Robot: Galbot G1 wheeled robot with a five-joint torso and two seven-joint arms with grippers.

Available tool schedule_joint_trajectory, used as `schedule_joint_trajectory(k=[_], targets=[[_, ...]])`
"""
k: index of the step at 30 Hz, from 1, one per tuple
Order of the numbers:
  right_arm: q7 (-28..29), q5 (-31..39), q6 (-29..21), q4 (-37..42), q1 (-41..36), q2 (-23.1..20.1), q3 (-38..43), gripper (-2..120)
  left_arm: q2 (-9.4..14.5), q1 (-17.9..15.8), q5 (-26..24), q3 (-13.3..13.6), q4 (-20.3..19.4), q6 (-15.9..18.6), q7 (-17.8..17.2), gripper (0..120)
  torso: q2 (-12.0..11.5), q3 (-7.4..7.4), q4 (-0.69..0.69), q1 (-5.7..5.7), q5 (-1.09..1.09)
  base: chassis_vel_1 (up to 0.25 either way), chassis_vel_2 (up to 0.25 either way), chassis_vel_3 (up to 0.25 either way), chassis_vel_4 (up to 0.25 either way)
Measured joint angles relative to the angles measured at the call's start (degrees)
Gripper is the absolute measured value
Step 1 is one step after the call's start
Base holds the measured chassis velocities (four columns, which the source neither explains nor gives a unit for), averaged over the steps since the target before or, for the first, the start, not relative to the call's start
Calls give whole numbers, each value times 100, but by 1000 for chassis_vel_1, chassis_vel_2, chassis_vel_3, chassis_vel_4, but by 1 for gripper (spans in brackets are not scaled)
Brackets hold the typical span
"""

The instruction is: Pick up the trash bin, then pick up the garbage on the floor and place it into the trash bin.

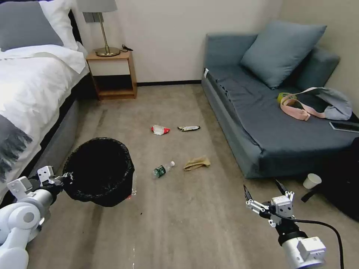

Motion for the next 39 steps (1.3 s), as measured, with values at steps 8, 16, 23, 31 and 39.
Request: schedule_joint_trajectory(k=[8, 16, 23, 31, 39], targets=[[7, 388, -311, 62, 10, -531, 106, 100, 123, 118, -105, -36, -165, -4, -30, 2, 0, 0, 1, 0, 1, -143, 146, 148, -147], [13, 719, -321, -79, 39, -1056, 56, 100, 265, 344, -244, -207, -594, 17, -191, 2, 0, 0, 0, 0, 2, -152, 146, 151, -144], [14, 1104, -328, -167, 316, -1438, -6, 100, 206, 413, -286, -281, -873, 128, -537, 2, 0, 0, 2, 0, 2, -117, 131, 131, -127], [45, 1581, -438, -235, 666, -1773, -56, 100, -9, 508, -150, -312, -757, 148, -591, 2, 0, 0, 0, 0, 0, -158, 141, 136, -150], [72, 1782, -570, -350, 990, -2003, -150, 100, -99, 397, -24, -291, -535, 129, -465, 2, 0, 0, 2, 0, 0, -142, 156, 154, -147]])
